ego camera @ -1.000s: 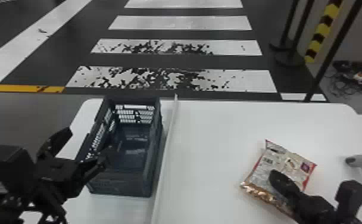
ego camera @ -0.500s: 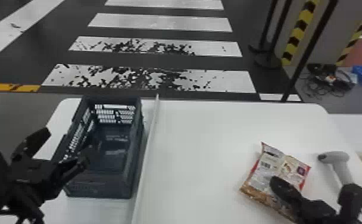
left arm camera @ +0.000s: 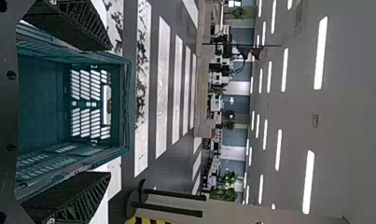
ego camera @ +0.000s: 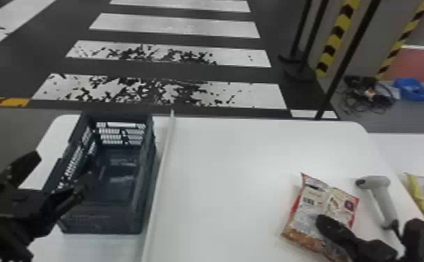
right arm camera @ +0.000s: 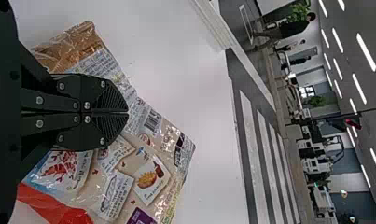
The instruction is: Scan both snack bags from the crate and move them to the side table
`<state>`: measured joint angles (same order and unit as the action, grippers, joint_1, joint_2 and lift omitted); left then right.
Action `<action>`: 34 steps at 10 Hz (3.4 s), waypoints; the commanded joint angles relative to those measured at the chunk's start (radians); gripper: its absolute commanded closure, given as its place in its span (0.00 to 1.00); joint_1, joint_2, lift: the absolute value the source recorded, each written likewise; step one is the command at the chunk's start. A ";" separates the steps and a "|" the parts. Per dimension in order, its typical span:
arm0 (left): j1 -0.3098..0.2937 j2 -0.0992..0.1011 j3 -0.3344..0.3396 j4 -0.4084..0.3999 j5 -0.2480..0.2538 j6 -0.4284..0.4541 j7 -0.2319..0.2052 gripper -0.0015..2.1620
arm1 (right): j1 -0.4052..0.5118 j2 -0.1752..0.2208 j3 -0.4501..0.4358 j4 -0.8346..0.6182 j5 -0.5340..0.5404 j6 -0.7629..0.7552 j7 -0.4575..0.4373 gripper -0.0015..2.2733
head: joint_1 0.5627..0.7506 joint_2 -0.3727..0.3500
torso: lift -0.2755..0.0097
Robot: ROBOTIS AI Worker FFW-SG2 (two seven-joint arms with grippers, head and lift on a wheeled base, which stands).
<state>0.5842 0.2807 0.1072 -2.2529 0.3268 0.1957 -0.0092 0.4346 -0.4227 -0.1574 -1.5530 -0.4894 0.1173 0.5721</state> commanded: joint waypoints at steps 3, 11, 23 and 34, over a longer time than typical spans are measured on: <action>-0.017 0.000 -0.007 0.012 0.008 -0.003 0.000 0.02 | 0.081 0.009 -0.070 -0.225 -0.104 0.149 0.002 0.99 | 0.70 0.39 | 0.63; -0.033 0.031 -0.021 0.033 0.040 -0.006 -0.002 0.02 | -0.004 0.206 0.067 -0.153 -0.052 0.174 -0.057 0.99 | 0.70 0.61 | 0.63; -0.040 0.018 -0.023 0.036 0.046 -0.015 -0.002 0.02 | 0.119 0.188 -0.048 -0.142 -0.080 0.155 -0.024 0.99 | 0.70 0.52 | 0.63; -0.033 0.014 -0.023 0.036 0.049 -0.031 -0.008 0.02 | 0.118 0.156 -0.152 -0.122 -0.123 0.149 -0.023 0.99 | 0.70 0.36 | 0.63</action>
<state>0.5519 0.2959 0.0842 -2.2171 0.3758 0.1654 -0.0167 0.5614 -0.2635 -0.3102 -1.6842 -0.6143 0.2652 0.5490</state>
